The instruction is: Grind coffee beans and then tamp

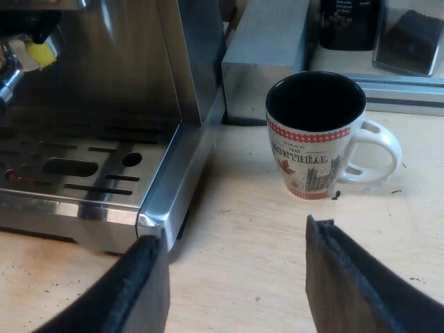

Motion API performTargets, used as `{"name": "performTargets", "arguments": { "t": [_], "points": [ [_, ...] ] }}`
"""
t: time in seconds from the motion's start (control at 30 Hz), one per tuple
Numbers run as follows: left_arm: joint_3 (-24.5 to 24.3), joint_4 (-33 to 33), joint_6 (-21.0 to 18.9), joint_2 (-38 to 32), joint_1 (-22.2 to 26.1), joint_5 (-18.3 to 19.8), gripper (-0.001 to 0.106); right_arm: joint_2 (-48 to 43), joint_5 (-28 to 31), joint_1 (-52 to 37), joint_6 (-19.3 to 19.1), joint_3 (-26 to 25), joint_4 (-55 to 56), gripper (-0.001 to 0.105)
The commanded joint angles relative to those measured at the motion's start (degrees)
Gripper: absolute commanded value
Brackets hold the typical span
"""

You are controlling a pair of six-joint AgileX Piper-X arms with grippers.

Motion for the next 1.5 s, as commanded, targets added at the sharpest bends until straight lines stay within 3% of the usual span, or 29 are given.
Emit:
{"name": "performTargets", "arguments": {
  "t": [0.03,0.23,0.3,0.4,0.5,0.7,0.77,0.8,0.9,1.07,1.2,1.37,1.5],
  "points": [
    [0.0,-0.7,-0.3,-7.8,0.0,0.3,0.063,-2.3,-0.3,-0.1,-0.2,-0.3,-1.0,0.048],
    [0.0,-1.0,-1.2,-7.8,0.0,0.5,0.063,-2.3,-0.3,-0.1,1.7,-0.6,-1.2,0.048],
    [-0.3,-0.5,-2.4,-7.2,0.0,1.3,0.063,-1.4,-0.2,-0.1,0.1,-1.6,0.6,0.048],
    [-2.7,3.7,-4.0,-3.8,0.0,5.0,0.063,1.2,-0.2,-0.1,-0.3,-4.2,4.5,0.048],
    [-4.8,3.6,-4.1,-0.6,-0.1,9.7,0.063,4.8,-3.0,-0.1,-2.1,-7.1,7.8,0.048],
    [-7.1,0.6,-4.7,2.4,-1.3,12.7,0.063,10.6,-8.5,3.2,-2.2,-12.3,8.2,0.048],
    [-8.6,-1.1,-4.7,4.0,-3.2,13.9,0.067,12.0,-8.9,5.1,-2.4,-13.4,8.2,0.048],
    [-10.4,-2.5,-4.7,6.6,-7.1,15.2,0.073,13.7,-9.8,7.4,-3.5,-14.6,8.2,0.048],
    [-10.5,-2.8,-4.3,9.1,-11.1,17.3,0.073,17.2,-10.8,11.9,-5.0,-16.2,8.2,0.048],
    [-10.5,-3.0,0.1,13.0,-16.6,20.4,0.073,22.7,-10.8,18.7,-5.4,-16.7,6.8,0.048],
    [-8.8,-6.5,1.7,14.8,-21.0,21.4,0.073,26.8,-9.8,24.3,-5.4,-16.7,4.4,0.048],
    [-4.5,-12.2,2.5,14.9,-24.6,21.9,0.073,29.6,-1.6,31.7,-5.4,-16.6,1.0,0.048],
    [-1.1,-13.8,2.5,14.9,-26.0,22.7,0.073,30.5,5.1,38.7,-3.0,-15.5,-2.7,0.048]
  ]
}}
